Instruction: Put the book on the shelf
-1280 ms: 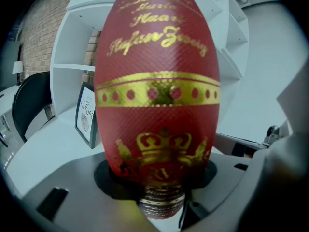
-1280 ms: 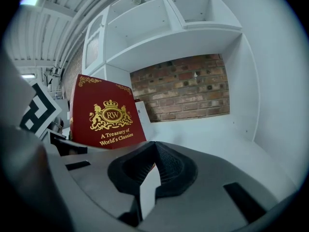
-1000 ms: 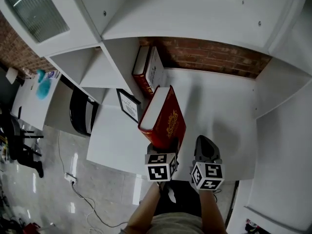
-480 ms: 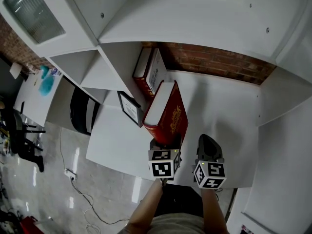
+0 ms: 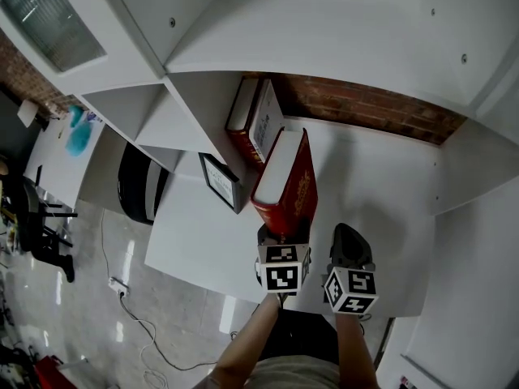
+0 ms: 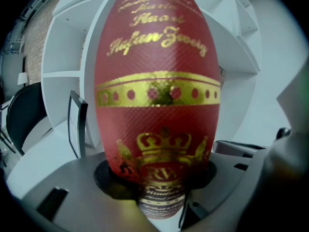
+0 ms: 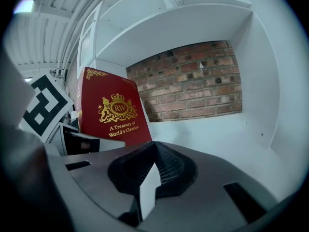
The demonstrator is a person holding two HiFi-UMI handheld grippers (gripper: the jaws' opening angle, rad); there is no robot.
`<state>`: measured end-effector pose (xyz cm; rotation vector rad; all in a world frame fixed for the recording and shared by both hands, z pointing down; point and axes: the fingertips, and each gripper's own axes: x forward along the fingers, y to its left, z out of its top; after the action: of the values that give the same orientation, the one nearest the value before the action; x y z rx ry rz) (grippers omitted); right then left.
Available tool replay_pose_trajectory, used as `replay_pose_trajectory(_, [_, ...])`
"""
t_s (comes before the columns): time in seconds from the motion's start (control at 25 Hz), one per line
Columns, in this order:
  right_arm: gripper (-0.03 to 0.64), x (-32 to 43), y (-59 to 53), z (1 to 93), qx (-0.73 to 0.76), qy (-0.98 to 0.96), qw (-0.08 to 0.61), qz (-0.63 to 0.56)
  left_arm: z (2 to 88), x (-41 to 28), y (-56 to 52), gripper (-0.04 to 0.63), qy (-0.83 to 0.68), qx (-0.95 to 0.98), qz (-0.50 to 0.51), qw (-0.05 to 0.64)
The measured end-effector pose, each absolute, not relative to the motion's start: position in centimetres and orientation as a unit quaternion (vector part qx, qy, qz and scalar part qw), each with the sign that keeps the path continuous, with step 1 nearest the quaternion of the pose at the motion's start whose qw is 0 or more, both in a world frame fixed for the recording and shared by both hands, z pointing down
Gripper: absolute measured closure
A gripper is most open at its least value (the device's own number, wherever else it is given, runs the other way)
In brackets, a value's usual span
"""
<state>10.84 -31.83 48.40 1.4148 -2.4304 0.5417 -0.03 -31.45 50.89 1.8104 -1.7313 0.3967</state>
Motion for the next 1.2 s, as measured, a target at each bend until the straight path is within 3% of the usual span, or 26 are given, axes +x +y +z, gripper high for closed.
replay_pose_trajectory(1.2, [0.601,9.4,-34.8,51.2,0.509,-0.820,0.154,0.210,56.8,-3.2,-39.2,0.353,-0.674,0.661,0.173,0.279])
